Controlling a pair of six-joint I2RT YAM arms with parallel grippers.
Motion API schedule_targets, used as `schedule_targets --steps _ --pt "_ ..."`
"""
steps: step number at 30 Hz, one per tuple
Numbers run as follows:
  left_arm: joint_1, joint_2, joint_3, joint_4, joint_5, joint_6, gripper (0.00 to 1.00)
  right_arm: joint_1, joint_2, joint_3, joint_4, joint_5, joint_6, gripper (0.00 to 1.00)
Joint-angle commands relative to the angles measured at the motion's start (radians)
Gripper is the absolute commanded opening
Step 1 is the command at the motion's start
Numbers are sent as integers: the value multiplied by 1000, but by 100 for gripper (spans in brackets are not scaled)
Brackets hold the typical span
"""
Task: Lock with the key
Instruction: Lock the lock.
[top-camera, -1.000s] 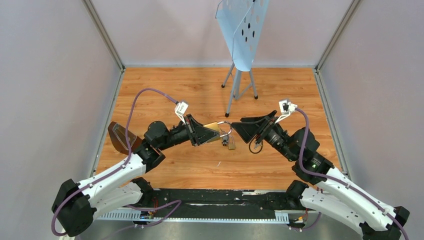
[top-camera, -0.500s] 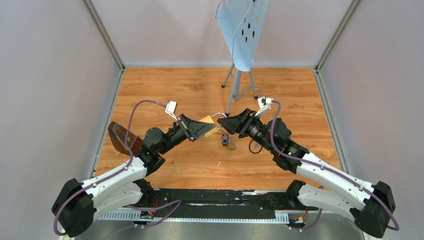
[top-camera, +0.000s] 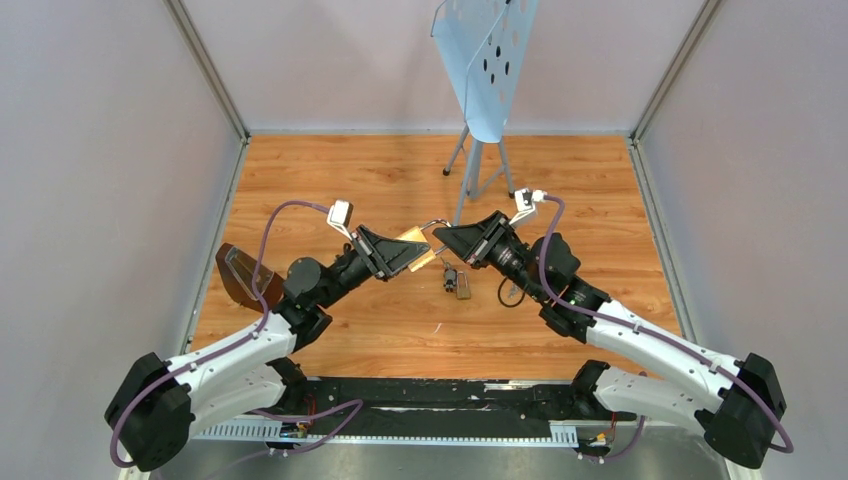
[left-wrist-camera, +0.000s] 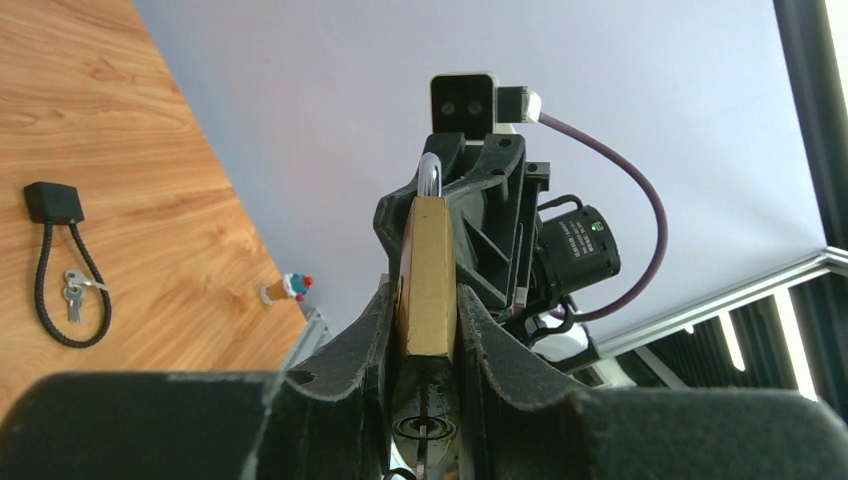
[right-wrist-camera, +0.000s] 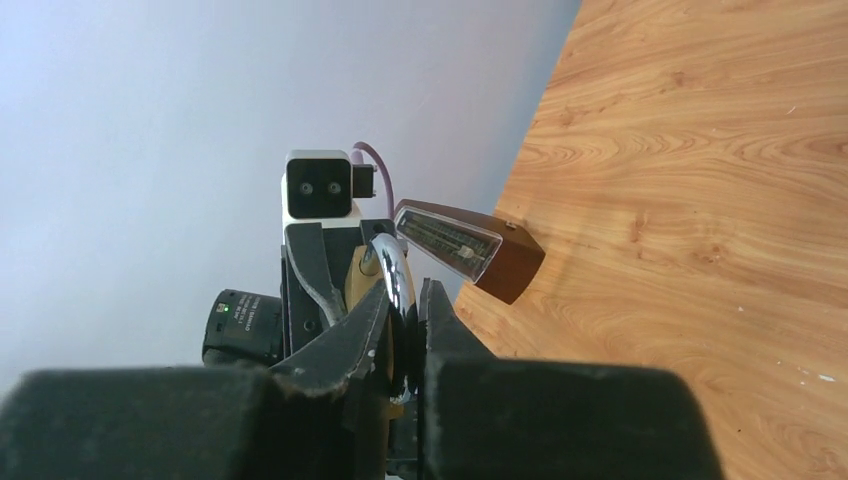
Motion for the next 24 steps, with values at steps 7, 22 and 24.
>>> schedule_targets --steps 7,22,24 --pt "-1 -116 -28 88 21 78 71 -2 -21 39 140 -10 -89 0" --pt "-2 -341 5 -272 250 529 84 -2 -146 122 104 -289 -245 0" --pt "-1 -319 16 -278 283 548 84 -2 -149 124 106 -293 -254 0"
